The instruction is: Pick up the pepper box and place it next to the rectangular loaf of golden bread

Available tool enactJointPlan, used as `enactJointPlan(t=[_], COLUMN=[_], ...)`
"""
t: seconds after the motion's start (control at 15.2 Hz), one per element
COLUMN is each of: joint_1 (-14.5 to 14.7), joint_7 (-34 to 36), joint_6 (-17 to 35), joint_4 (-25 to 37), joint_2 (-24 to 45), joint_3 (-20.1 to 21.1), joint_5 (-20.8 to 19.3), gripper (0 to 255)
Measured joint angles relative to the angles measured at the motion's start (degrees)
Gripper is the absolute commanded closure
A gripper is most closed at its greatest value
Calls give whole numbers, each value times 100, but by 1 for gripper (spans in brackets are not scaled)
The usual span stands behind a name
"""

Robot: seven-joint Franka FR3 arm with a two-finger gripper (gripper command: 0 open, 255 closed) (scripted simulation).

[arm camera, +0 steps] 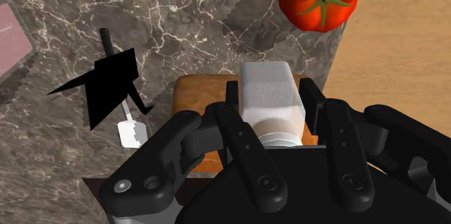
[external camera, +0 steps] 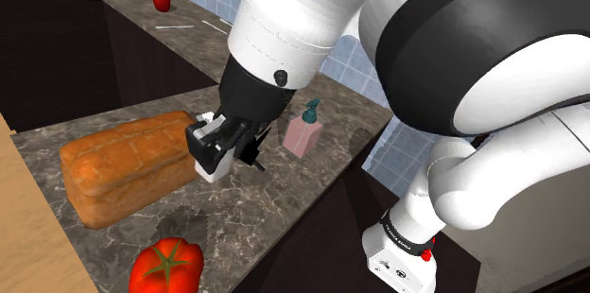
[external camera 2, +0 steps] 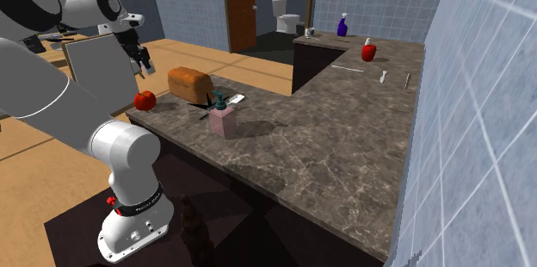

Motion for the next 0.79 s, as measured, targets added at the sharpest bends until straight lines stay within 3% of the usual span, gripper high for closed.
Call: enactJointPlan(t=[0.79], joint_1=[-48], joint_7=[177], joint_6=[938], joint_4=[-713], joint_2=[249], joint_3=[251], joint_5=[-72], gripper=[255])
